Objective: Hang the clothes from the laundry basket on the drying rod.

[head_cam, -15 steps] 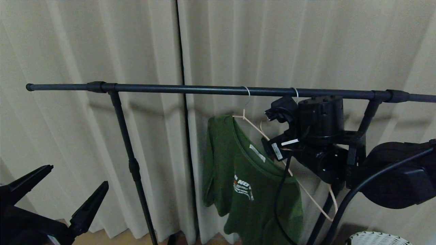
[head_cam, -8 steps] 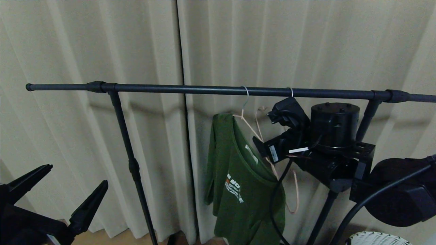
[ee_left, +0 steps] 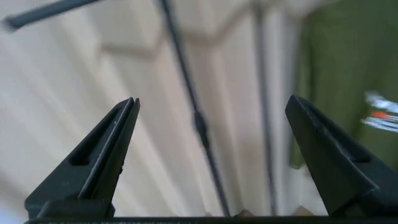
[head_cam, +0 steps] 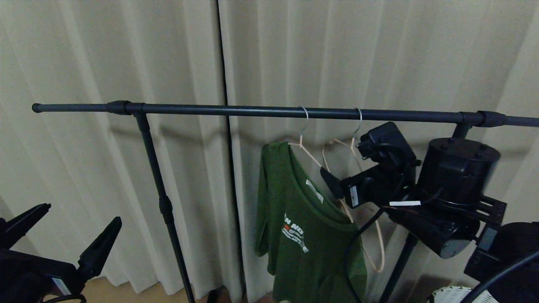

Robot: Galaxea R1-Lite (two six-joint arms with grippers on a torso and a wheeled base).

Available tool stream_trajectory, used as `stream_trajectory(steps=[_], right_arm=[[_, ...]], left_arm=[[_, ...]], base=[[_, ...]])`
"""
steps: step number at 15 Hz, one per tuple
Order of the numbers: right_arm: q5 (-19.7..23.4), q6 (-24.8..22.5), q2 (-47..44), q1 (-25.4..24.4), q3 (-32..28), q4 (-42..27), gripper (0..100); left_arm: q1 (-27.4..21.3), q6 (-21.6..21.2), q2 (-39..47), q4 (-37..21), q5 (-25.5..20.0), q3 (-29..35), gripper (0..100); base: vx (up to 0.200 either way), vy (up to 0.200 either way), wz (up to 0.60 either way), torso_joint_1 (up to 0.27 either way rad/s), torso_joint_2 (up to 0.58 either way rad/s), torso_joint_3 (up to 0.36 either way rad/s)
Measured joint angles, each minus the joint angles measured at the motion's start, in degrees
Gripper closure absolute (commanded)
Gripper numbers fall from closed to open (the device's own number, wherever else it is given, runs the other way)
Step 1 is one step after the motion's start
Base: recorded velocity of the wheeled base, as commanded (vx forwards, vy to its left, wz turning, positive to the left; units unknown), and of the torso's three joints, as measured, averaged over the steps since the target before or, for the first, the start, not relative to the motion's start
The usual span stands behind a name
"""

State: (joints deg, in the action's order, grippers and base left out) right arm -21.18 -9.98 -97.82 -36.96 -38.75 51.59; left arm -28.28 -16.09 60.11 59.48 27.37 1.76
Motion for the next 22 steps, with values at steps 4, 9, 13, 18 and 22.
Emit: stream_trajectory(steps=[4, 9, 13, 18, 22], right_arm=[[0.0, -0.13, 9.23, 0.52, 6.1, -0.09, 0], [-0.41, -0.28, 24.17, 8.77, 15.93, -3.94, 0], [-0.3, -0.2, 36.22, 23.05, 24.62, -16.23, 0], [-0.12, 0.27, 50.88, 33.63, 34.65, -26.66, 0], [3.34, 10.08, 62.38, 33.44, 36.47, -36.13, 0]], left_arm=[[4.52, 3.25, -0.09, 0.02, 0.0, -1.43, 0], [8.08, 9.34, -0.72, 0.02, 0.27, -1.68, 0], [11.62, 10.97, -3.69, -3.56, 0.51, -1.73, 0], [17.46, 11.63, -18.47, -30.77, 0.35, -1.76, 0], [20.27, 11.75, -37.92, -53.49, -0.02, -0.74, 0]], base=[[0.0, 0.0, 0.0, 0.0, 0.0, 0.0], [0.0, 0.0, 0.0, 0.0, 0.0, 0.0], [0.0, 0.0, 0.0, 0.0, 0.0, 0.0], [0.0, 0.0, 0.0, 0.0, 0.0, 0.0], [0.0, 0.0, 0.0, 0.0, 0.0, 0.0]])
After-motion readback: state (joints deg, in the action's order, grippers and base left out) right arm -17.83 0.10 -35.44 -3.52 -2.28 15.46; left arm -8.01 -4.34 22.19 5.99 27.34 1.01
